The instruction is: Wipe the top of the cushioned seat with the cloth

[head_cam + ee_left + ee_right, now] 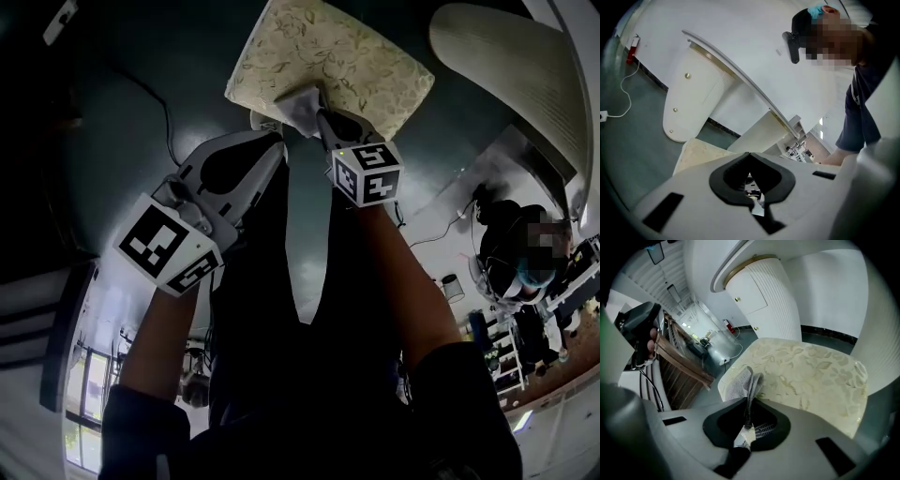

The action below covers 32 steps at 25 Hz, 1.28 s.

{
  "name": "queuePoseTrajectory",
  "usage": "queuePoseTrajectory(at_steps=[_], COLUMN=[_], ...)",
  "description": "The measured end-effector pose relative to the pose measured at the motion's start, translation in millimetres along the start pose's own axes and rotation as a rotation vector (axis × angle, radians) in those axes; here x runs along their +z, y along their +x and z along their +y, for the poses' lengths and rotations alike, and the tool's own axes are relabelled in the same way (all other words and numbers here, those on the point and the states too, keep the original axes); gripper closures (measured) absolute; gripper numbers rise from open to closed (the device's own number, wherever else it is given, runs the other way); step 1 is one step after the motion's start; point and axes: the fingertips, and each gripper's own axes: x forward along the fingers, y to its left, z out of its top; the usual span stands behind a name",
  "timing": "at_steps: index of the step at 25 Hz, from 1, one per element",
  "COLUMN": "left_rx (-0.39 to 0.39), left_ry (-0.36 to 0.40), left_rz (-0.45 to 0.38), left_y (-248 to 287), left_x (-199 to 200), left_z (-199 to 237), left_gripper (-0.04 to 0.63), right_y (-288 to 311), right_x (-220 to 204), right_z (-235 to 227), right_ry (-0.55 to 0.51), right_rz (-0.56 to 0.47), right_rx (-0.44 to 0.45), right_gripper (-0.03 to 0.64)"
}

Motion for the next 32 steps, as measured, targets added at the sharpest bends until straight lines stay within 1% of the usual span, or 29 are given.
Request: queuePoseTrajectory(at_steps=[3, 8, 16, 21, 24, 27, 32], left_rx=[-0.019, -0.052, -0.097, -0.112, -0.115, -0.123, -0.137], left_ry=[0.018, 0.045, 0.080, 0.095, 0.097, 0.102, 0.122], left_rz=[0.024, 0.055, 0.101, 0.100, 0.120, 0.130, 0.134], left_y=[18, 49, 92, 111, 120, 132, 146], left_x=[-2, -7, -18, -21, -25, -27, -25], left_z=[-13, -40, -81, -95, -104, -115, -132], left_gripper=[0.588, 0.588, 0.588, 0.588, 0.589, 0.589, 0.588], right_y=[-13, -38, -77, -91, -102, -112, -130], right_x=[-10, -28, -61, -78, -87, -95, -101], right_z=[-16, -37, -71, -90, -98, -111, -130], right_ry=[0.015, 0.002, 0.059, 0.087, 0.084, 0.108, 0.138], right_rz=[-0.019, -0.013, -0.006, -0.012, 0.001, -0.001, -0.019], right_rx=[-0.009, -0.026, -0.050, -0.065, -0.066, -0.071, -0.092], right_gripper=[0.584, 0.584, 0.584, 0.584, 0.584, 0.584, 0.584])
